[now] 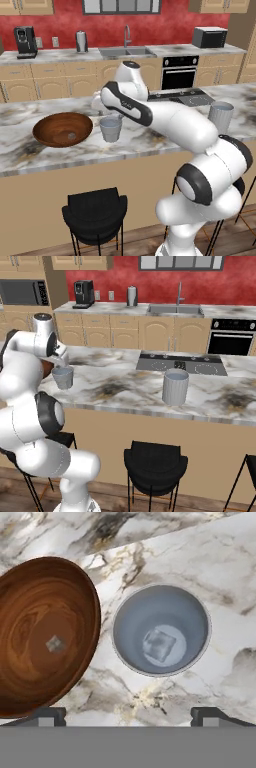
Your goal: There are four ice cubes in the ice bowl. Place two ice cubes in each glass of water.
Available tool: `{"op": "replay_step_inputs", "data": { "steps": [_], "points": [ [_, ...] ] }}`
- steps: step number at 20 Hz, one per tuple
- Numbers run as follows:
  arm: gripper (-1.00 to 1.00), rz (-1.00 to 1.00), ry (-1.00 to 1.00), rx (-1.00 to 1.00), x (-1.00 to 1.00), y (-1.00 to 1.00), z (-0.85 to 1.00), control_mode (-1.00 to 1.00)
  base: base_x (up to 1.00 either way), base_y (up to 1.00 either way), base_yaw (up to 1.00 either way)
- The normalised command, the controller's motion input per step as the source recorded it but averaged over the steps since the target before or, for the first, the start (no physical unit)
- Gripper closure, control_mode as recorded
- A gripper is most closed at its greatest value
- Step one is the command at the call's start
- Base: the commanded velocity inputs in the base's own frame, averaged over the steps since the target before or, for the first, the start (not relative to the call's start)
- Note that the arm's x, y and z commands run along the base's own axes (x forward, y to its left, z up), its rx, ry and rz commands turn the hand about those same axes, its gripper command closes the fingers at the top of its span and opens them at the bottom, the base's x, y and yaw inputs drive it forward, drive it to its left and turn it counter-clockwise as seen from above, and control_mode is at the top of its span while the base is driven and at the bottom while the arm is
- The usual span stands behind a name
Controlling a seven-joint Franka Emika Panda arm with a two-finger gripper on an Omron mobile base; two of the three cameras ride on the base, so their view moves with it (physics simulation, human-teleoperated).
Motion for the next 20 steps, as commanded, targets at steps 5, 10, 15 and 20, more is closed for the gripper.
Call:
{"op": "replay_step_inputs", "data": {
  "steps": [5, 10, 15, 20],
  "points": [
    [-1.0, 0.39, -0.02, -0.03, -0.13, 0.5, 0.13, -1.0, 0.0, 0.0, 0.0],
    [-1.0, 0.26, -0.02, -0.09, -0.12, 0.59, 0.01, -1.0, 0.0, 0.0, 0.0],
    [-1.0, 0.21, 0.0, -0.13, -0.06, 0.46, 0.02, -1.0, 0.0, 0.0, 0.0],
    [-1.0, 0.14, 0.0, -0.13, 0.0, 0.44, 0.0, -1.0, 0.0, 0.0, 0.0]
  ]
}}
